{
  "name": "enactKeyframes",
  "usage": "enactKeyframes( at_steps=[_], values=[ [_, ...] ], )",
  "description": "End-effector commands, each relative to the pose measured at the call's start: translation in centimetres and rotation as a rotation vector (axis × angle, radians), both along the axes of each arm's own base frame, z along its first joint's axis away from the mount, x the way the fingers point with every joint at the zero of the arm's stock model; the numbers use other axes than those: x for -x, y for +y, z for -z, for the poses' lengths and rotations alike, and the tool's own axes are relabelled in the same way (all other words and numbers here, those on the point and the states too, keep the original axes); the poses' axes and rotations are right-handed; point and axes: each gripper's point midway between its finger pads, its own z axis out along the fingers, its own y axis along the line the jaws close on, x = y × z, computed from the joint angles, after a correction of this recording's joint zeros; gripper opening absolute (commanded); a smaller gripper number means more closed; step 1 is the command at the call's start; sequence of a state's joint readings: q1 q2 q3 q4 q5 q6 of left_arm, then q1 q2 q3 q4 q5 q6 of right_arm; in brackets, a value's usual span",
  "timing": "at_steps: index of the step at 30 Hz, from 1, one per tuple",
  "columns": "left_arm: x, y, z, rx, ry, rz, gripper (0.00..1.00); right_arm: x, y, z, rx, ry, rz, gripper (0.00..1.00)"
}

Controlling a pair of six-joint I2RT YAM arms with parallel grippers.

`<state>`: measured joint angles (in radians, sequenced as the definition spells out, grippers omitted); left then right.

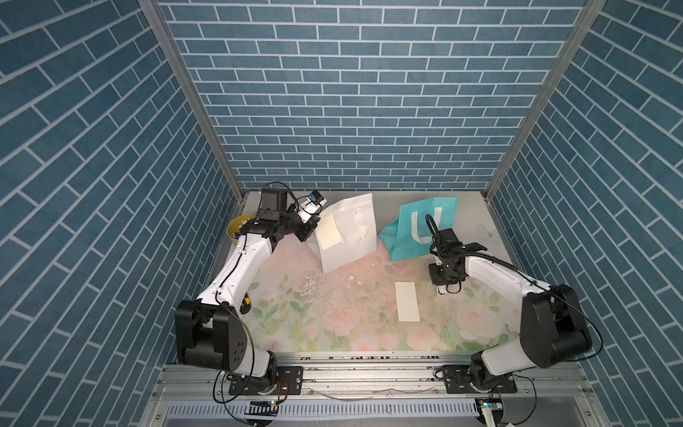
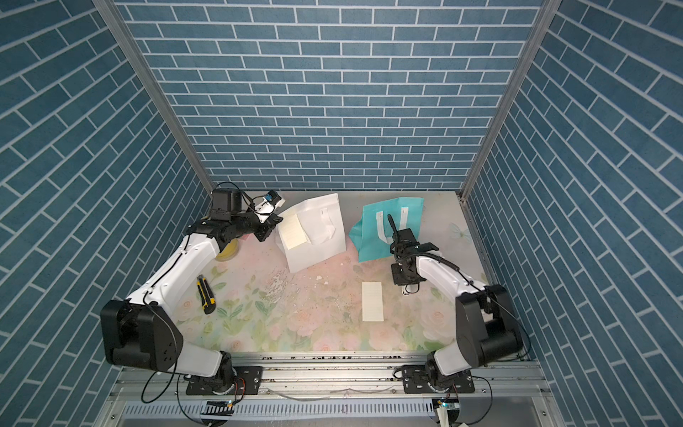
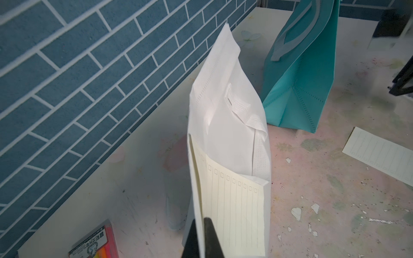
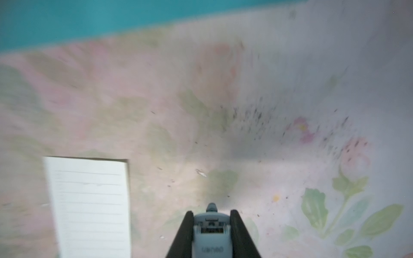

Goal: Staple the receipts to the bags
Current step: Pick up the stapler from the center of the board, then place the stapler in the takeout bag.

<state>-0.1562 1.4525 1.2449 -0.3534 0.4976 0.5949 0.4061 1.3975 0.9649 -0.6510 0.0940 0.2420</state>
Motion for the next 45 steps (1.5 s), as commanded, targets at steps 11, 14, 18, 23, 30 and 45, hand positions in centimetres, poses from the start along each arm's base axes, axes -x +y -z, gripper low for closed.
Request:
enactKeyframes(
  at_steps=[11, 14, 18, 23, 30, 45],
  values=[
    [0.4, -0.5, -1.5, 0.027, -0.177, -0.002, 0.0, -7.8, 16.8, -24.5, -0.574, -0.807, -0.307, 0.0],
    [1.0, -1.7, -1.5, 0.064, -0.165, 0.059, 0.0, -8.4, 20.0, -27.2, -0.661, -0.895, -0.369, 0.0],
    [1.2, -2.8, -1.2, 0.073, -0.147, 0.095, 0.0, -8.9, 23.7, -29.0, -0.729, -1.001, -0.415, 0.0],
    [1.1, -3.2, -0.7, 0.074, -0.134, 0.106, 0.0, -9.5, 27.2, -29.3, -0.771, -1.05, -0.445, 0.0],
    [1.2, -3.1, -0.6, 0.057, -0.139, 0.106, 0.0, -10.3, 30.5, -28.6, -0.784, -1.053, -0.431, 0.0],
    [1.0, -2.7, -0.3, 0.028, -0.142, 0.087, 0.0, -10.1, 33.7, -25.3, -0.803, -0.955, -0.449, 0.0]
  ],
)
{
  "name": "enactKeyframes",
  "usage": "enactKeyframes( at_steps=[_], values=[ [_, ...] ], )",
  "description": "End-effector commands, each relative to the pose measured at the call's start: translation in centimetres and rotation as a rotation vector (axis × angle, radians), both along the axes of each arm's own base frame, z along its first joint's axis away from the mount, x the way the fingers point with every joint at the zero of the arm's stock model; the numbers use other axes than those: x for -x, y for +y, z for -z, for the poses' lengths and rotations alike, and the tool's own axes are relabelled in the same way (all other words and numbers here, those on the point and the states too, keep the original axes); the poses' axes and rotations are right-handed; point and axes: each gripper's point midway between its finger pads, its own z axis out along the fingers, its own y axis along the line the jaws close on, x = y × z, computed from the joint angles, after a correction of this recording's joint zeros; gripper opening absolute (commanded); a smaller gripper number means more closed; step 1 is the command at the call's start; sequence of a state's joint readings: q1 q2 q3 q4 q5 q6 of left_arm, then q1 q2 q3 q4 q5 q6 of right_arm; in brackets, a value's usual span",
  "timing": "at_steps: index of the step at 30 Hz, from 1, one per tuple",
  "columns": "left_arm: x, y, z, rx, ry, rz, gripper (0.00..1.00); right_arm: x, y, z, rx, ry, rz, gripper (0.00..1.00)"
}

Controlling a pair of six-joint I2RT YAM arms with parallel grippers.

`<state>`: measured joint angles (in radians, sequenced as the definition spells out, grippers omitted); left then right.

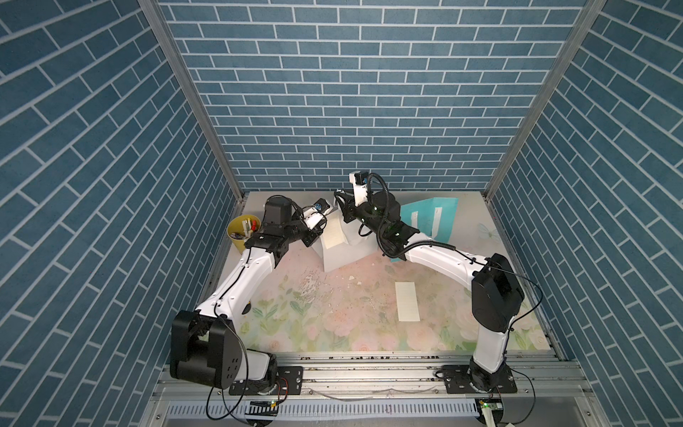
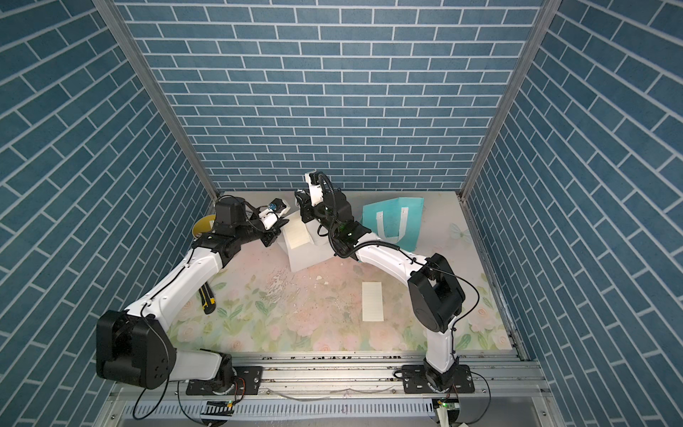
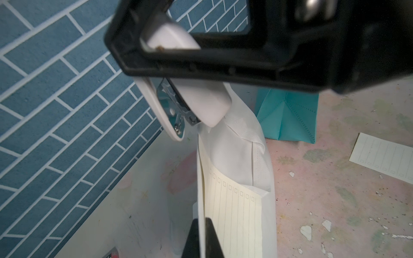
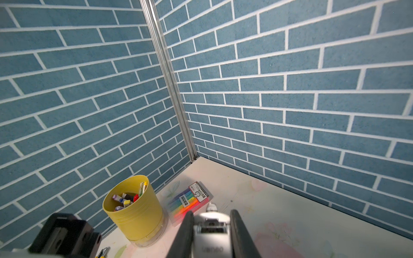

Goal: Staple the receipts to the bags
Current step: Place the stapler in the takeout bag.

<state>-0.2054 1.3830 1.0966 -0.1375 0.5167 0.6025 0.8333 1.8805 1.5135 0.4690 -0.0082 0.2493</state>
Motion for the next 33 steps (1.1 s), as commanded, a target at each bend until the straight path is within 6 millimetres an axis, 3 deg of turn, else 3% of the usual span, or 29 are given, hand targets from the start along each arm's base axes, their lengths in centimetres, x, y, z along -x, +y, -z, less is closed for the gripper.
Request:
enactKeyframes(
  at_steps=[1, 33],
  values=[
    [-0.1, -0.5, 0.2, -0.003, -0.005, 0.018, 0.0, 0.4, 0.5, -1.6, -0.054, -0.005, -0.015, 0.0],
    [-0.4, -0.2, 1.0, -0.021, 0.015, 0.004, 0.0, 1.2, 2.5, 0.0, -0.024, 0.038, -0.12, 0.0]
  ],
)
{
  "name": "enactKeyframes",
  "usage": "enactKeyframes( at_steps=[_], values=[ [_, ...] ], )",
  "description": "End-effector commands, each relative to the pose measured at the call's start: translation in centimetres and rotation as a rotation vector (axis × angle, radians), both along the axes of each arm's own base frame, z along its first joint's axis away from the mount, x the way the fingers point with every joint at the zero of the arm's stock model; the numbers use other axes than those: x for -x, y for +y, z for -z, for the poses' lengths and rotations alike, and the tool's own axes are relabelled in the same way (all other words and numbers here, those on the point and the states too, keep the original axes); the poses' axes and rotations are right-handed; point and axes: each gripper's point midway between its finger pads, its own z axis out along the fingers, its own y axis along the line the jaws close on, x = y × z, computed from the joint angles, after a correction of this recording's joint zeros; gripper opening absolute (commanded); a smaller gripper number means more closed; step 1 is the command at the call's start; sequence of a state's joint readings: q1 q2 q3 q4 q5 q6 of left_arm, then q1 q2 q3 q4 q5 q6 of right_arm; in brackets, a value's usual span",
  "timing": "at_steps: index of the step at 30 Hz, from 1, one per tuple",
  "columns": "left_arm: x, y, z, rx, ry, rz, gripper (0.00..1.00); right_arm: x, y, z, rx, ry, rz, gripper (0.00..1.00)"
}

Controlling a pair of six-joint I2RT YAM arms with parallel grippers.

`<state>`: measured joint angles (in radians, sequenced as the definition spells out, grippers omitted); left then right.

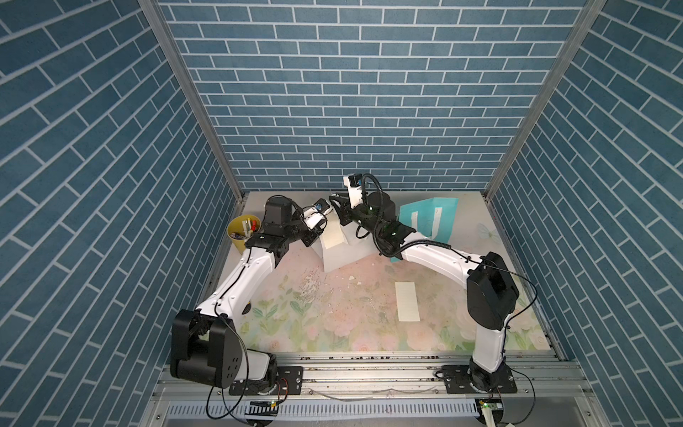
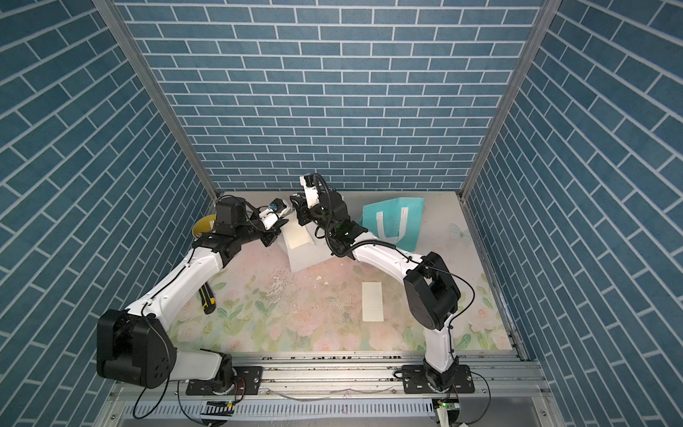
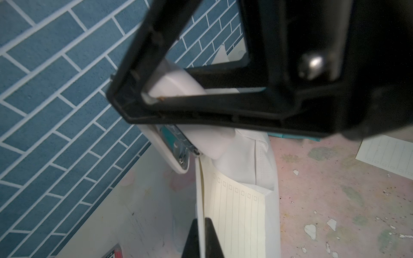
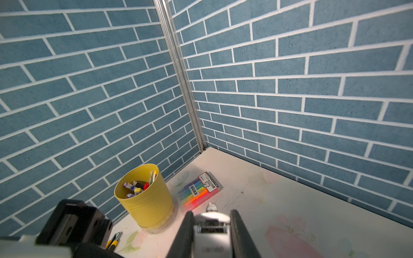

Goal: Staple the receipts to the bags
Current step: Place the stapler in the takeout bag.

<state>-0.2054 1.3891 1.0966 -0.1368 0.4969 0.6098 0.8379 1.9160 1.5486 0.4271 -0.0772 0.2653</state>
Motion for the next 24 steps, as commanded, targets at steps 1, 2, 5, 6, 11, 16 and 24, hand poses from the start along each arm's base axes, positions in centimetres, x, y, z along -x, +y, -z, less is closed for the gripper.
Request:
enactKeyframes(
  at_steps=[1, 2, 5, 6, 11, 16, 24],
  values=[
    [-0.1, -0.4, 0.7, -0.006, 0.017, 0.017, 0.0, 0.7, 0.9, -1.3, -0.042, 0.0, -0.049, 0.0],
    [-0.2, -0.4, 0.7, -0.007, 0.017, 0.016, 0.0, 0.8, 0.9, -1.1, -0.039, 0.001, -0.053, 0.0],
    [-0.3, -0.4, 0.8, -0.01, 0.022, 0.016, 0.0, 1.1, 0.8, -1.0, -0.039, 0.001, -0.056, 0.0],
    [-0.3, -0.4, 0.8, -0.01, 0.023, 0.015, 0.0, 1.2, 0.7, -1.1, -0.04, -0.002, -0.056, 0.0],
    [-0.4, -0.4, 0.8, -0.009, 0.027, 0.013, 0.0, 1.2, 0.6, -1.0, -0.023, 0.0, -0.056, 0.0],
    [-0.5, -0.4, 0.7, -0.01, 0.031, 0.01, 0.0, 1.3, 0.7, -0.2, -0.015, 0.016, -0.054, 0.0],
    [-0.3, -0.3, 0.7, -0.015, 0.035, 0.006, 0.0, 1.3, 0.7, 0.1, 0.003, 0.011, -0.05, 0.01]
  ],
)
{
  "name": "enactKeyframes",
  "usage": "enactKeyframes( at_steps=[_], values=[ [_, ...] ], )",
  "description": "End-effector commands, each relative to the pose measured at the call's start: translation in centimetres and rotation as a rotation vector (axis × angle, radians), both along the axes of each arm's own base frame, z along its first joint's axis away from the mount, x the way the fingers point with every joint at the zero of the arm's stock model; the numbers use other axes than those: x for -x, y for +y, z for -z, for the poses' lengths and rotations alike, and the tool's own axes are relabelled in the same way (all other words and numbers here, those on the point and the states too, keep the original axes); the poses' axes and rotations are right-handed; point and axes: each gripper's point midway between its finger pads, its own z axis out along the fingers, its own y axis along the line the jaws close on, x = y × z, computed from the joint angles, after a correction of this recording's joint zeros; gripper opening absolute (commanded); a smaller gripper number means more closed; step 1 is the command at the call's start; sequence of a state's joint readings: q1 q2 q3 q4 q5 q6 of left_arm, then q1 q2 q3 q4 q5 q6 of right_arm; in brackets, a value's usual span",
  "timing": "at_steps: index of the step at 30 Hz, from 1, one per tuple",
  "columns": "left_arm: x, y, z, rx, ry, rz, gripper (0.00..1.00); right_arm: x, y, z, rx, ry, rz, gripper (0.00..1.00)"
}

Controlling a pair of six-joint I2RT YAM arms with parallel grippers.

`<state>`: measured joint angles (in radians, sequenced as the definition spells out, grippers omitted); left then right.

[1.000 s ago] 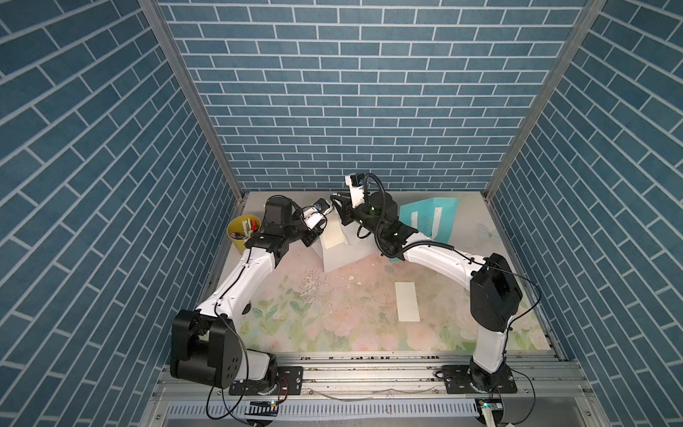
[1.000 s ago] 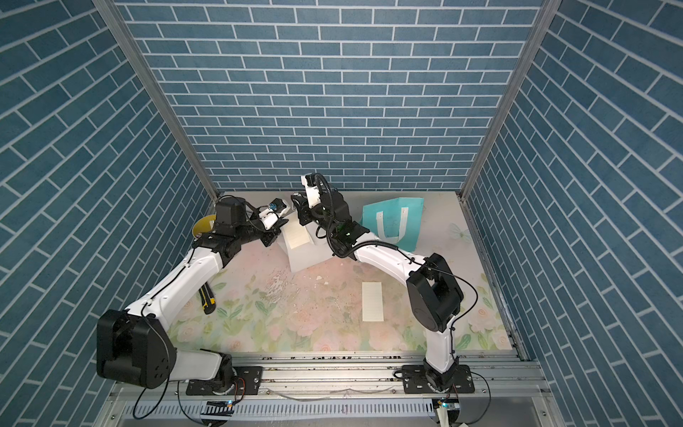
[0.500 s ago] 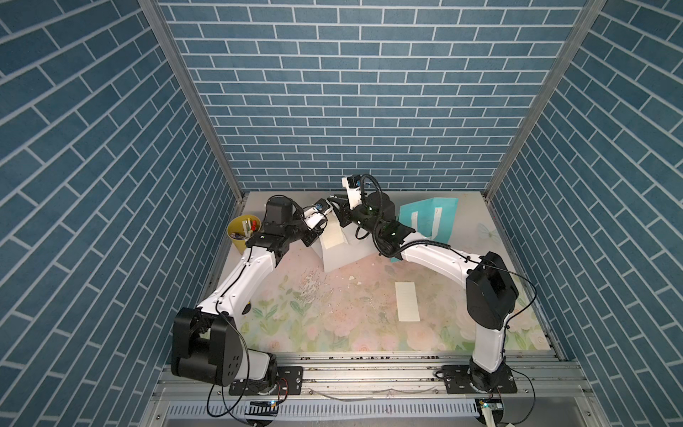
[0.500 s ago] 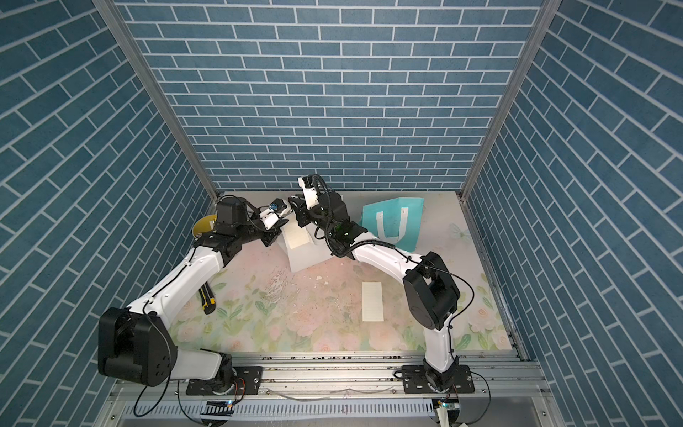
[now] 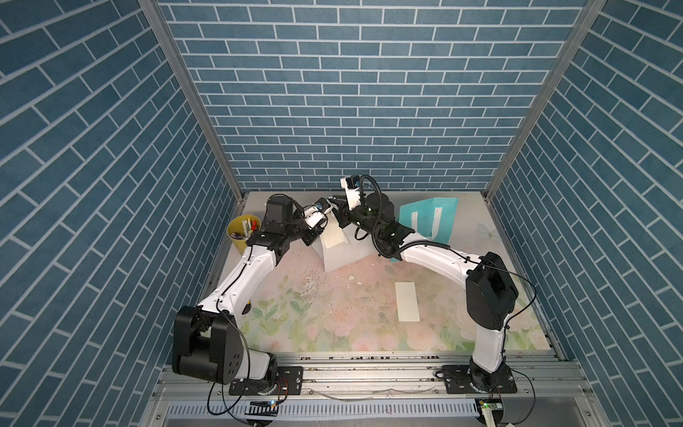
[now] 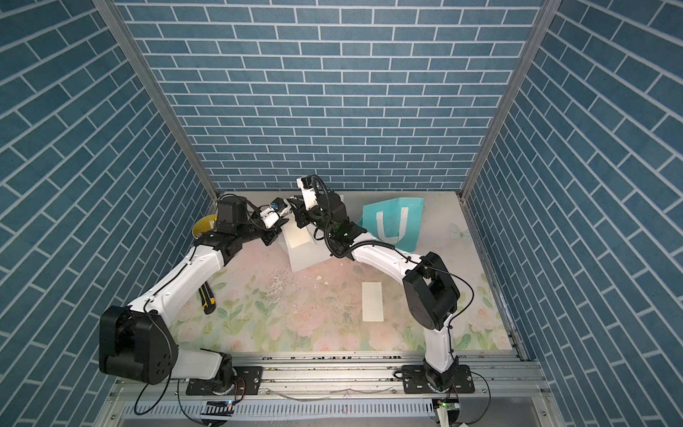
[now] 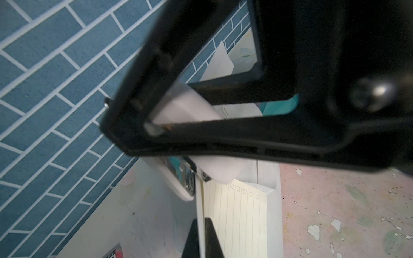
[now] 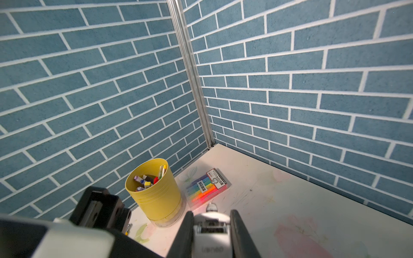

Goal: Staple the receipts to the bags
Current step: Place the stapler in the takeout bag.

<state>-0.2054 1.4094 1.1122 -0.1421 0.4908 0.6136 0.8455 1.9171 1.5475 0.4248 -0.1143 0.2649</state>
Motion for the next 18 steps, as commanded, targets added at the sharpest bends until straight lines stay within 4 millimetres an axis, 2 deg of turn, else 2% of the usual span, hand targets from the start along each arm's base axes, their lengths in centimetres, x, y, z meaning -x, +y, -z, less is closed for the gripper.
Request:
enactKeyframes(
  at_steps=[1, 9, 18],
  values=[
    [0.1, -0.3, 0.5, -0.007, 0.03, 0.009, 0.0, 0.6, 0.1, 0.1, 0.005, 0.009, -0.008, 0.02],
    [0.0, -0.4, 0.5, -0.002, 0.032, 0.011, 0.0, 0.6, -0.1, 1.1, 0.014, 0.028, 0.004, 0.16],
    [0.1, -0.4, 0.3, -0.001, 0.033, 0.014, 0.0, 0.3, 0.0, 1.0, 0.003, 0.032, 0.008, 0.29]
  ],
)
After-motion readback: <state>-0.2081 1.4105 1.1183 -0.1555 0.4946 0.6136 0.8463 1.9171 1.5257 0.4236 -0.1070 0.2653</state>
